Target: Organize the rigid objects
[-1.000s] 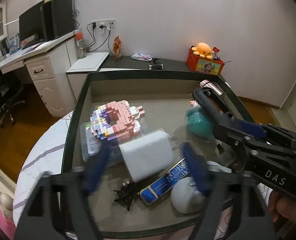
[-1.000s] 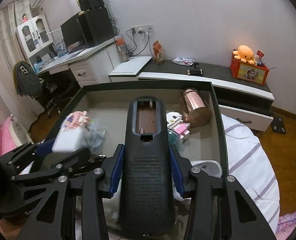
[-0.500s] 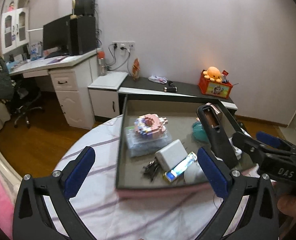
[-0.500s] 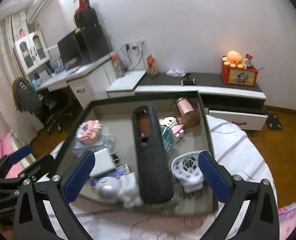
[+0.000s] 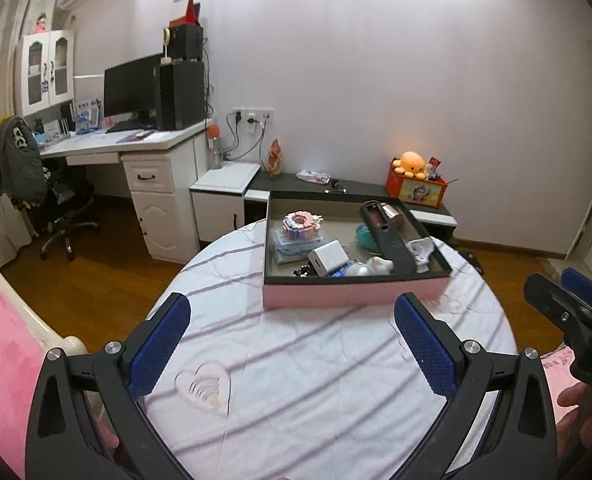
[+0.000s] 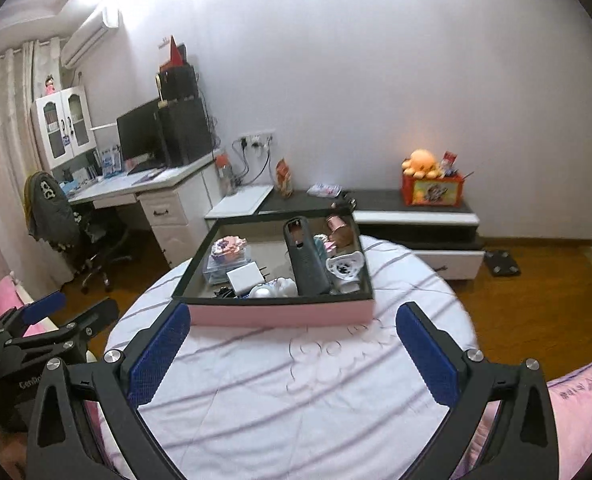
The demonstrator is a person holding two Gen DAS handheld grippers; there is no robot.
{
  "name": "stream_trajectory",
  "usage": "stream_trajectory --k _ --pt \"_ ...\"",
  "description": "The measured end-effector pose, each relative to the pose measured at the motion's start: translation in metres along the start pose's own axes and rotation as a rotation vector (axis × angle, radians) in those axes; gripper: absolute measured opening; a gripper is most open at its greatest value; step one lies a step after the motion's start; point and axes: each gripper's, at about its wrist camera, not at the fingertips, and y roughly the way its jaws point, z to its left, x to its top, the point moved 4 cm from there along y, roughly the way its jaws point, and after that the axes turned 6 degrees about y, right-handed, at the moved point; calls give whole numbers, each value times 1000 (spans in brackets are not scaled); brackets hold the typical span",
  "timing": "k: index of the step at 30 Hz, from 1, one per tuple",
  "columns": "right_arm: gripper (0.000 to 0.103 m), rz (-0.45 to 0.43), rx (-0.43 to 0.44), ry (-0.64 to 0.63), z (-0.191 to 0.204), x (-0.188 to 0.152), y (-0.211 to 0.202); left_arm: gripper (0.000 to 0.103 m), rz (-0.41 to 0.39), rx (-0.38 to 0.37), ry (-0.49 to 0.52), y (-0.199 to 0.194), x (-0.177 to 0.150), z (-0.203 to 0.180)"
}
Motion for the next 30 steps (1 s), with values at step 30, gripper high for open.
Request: stream_trajectory --k 30 --pt "103 -146 -12 -12 11 -64 -142 103 -117 52 43 -148 -66 -22"
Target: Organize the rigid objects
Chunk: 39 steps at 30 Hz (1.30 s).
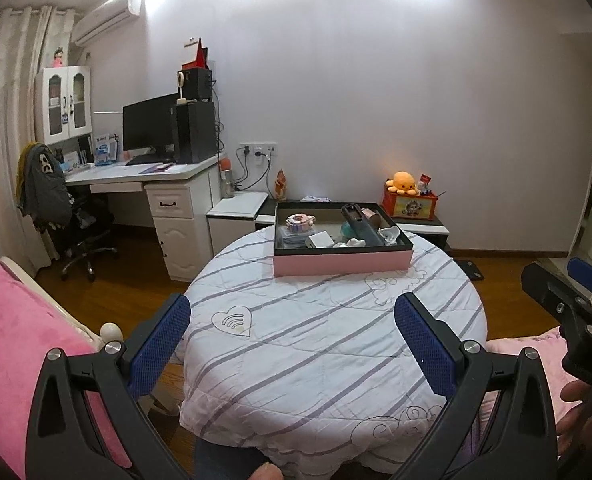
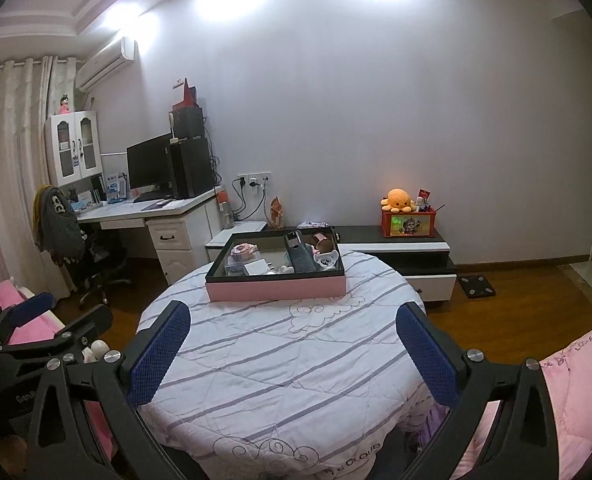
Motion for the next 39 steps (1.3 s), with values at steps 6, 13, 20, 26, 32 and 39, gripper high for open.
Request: stream_trajectory --k 6,13,20,26,32,39 --pt "103 6 3 -7 2 -4 0 103 -1 19 2 0 -2 3" --pt "103 11 7 -16 4 -5 1 103 2 -1 -5 -1 -3 4" --pt "103 19 7 -17 5 -6 3 103 2 -21 -15 -1 -4 3" --pt "103 24 13 -20 7 -7 5 103 -2 9 -24 -3 -5 7" --pt "103 21 13 -22 8 -7 4 103 -5 14 -15 -4 -2 7" --pt "103 22 13 -23 9 -7 6 103 1 13 -10 -2 -2 6"
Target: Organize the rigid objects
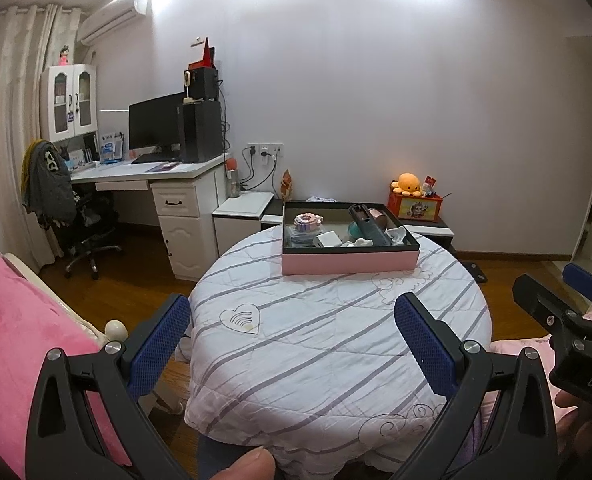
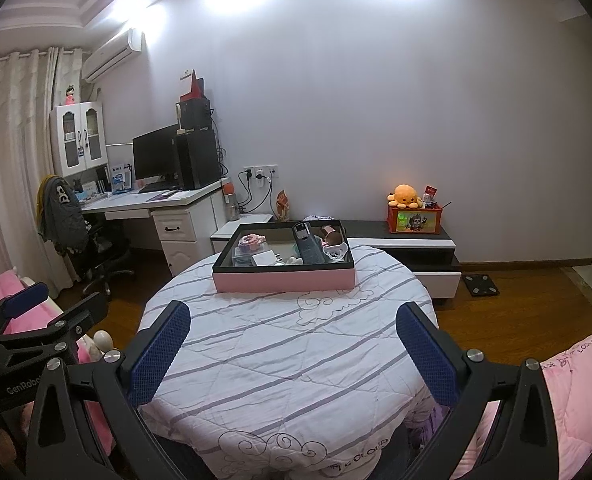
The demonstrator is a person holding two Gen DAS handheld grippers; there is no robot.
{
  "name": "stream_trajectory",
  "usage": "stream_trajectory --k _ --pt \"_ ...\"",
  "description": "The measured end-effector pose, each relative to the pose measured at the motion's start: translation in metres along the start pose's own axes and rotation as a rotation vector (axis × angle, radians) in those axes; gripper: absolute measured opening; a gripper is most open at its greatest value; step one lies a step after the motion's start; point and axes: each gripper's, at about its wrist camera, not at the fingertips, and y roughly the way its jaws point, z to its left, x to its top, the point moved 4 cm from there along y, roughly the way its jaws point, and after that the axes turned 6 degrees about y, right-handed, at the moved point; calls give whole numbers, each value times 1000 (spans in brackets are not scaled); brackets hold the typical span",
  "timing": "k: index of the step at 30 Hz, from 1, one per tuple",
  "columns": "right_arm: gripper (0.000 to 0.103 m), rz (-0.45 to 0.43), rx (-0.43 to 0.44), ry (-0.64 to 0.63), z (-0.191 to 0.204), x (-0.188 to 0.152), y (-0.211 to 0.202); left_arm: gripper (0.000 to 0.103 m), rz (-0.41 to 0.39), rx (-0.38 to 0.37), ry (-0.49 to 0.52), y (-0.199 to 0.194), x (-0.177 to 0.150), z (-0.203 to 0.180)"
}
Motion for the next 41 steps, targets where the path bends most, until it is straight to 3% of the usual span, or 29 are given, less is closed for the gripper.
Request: stream_trajectory --k 24,41 --pt "103 18 12 5 4 -6 6 103 34 -22 -22 8 -4 11" --pt "103 21 20 7 6 -8 7 103 -2 -46 -19 3 -1 12"
